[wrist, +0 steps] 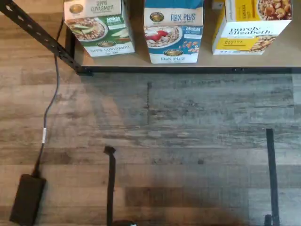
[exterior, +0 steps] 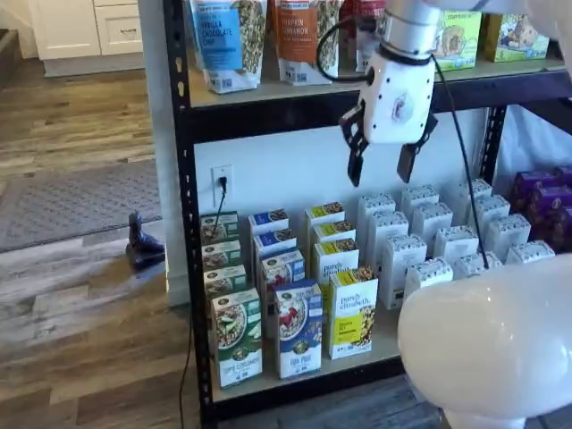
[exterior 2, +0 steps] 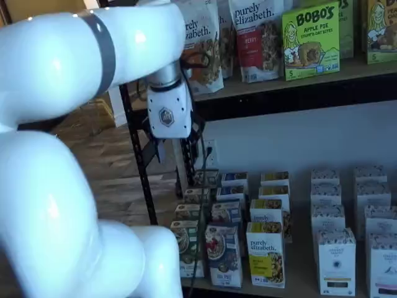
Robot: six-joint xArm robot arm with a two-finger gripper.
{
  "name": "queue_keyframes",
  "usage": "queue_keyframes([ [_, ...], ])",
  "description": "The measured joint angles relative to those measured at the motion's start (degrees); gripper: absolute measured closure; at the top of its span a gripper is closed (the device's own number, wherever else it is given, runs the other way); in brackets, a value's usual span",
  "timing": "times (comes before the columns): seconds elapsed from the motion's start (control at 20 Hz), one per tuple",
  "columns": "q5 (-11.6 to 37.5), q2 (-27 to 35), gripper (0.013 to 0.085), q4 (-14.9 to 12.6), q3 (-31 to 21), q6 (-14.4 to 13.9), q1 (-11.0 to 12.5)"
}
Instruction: Pick up the blue and white box that is on the bottom shelf, the second box from the left
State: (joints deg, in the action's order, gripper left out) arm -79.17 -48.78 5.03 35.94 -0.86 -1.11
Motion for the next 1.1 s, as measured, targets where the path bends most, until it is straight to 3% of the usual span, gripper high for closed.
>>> queue_keyframes([
  [0.35,10.00,3.00,0.0130,-2.32,-6.77,-2.65,-2.63],
  [1.1,28.41,13.89,0.0130,-0.90,-14.96,-3.69,-5.35],
])
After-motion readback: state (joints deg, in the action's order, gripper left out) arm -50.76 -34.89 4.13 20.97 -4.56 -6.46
